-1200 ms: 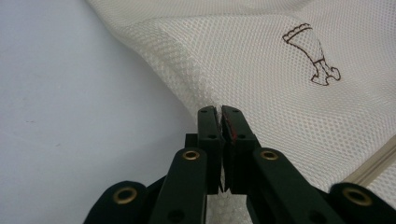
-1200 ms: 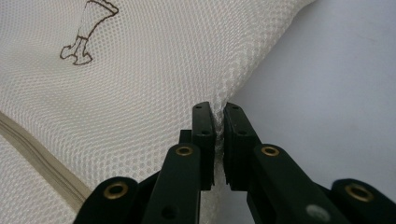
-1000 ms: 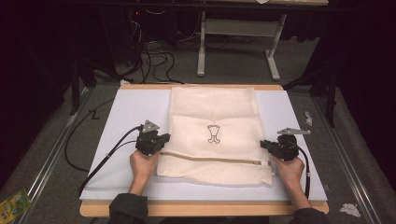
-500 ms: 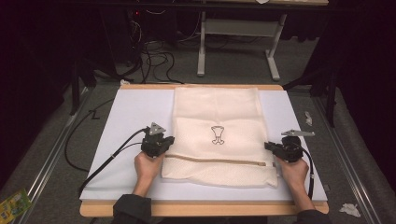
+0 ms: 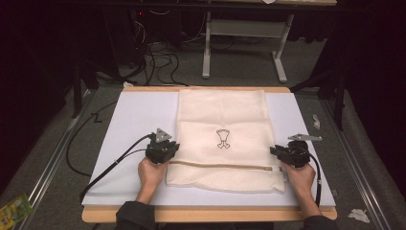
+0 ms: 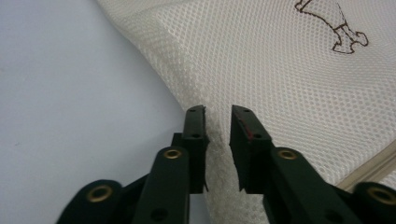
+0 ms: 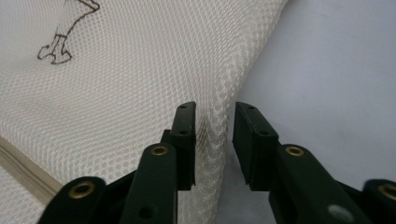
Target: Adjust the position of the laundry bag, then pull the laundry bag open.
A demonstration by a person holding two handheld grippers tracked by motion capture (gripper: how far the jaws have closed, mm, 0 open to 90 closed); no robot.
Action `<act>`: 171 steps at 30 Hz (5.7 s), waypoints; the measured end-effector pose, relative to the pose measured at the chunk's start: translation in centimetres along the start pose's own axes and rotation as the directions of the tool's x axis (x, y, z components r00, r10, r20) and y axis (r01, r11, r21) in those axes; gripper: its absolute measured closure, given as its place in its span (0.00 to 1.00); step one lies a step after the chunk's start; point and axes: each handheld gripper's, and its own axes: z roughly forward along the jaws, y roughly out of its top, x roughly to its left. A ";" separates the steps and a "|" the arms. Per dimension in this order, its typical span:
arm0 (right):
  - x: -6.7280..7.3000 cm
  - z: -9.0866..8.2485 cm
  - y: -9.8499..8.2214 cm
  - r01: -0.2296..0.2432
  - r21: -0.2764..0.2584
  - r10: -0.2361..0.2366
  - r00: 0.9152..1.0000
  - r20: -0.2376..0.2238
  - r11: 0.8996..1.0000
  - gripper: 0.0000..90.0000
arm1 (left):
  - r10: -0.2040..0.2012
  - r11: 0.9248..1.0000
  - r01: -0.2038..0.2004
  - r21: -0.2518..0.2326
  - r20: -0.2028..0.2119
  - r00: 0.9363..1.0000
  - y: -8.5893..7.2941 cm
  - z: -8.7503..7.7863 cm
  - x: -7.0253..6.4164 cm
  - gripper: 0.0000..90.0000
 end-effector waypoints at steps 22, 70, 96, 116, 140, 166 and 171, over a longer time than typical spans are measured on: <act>-0.6 -2.8 -2.7 -0.054 -0.134 0.060 0.998 0.037 0.989 0.51 | 0.010 0.997 -0.010 -0.075 0.004 1.000 -0.5 -2.1 -1.7 0.58; 1.9 -1.9 -2.9 0.069 0.048 -0.069 0.997 0.014 0.996 0.76 | 0.125 0.991 -0.109 -0.082 0.223 0.967 5.0 0.9 -11.2 0.47; 1.5 -3.1 -2.7 0.063 -0.019 -0.065 0.994 -0.087 0.998 0.98 | 0.187 0.981 -0.190 -0.029 0.387 0.903 6.1 5.5 -18.5 0.55; 1.9 -4.2 -1.7 0.089 -0.046 -0.094 0.988 -0.124 0.995 0.98 | 0.201 0.976 -0.215 -0.023 0.465 0.862 6.3 7.6 -21.7 0.70; 3.0 -4.8 -0.7 0.102 -0.090 -0.115 0.982 -0.150 0.991 0.98 | 0.148 0.983 -0.184 0.023 0.494 0.856 6.0 9.7 -22.2 0.67; 3.0 -4.4 -0.9 0.099 -0.094 -0.111 0.985 -0.133 0.991 0.98 | 0.111 0.991 -0.132 0.000 0.543 0.832 6.4 9.6 -22.0 0.84; 3.3 -4.4 -0.8 0.118 -0.097 -0.130 0.982 -0.134 0.988 0.98 | 0.085 0.993 -0.116 0.021 0.560 0.824 6.2 10.0 -22.1 0.83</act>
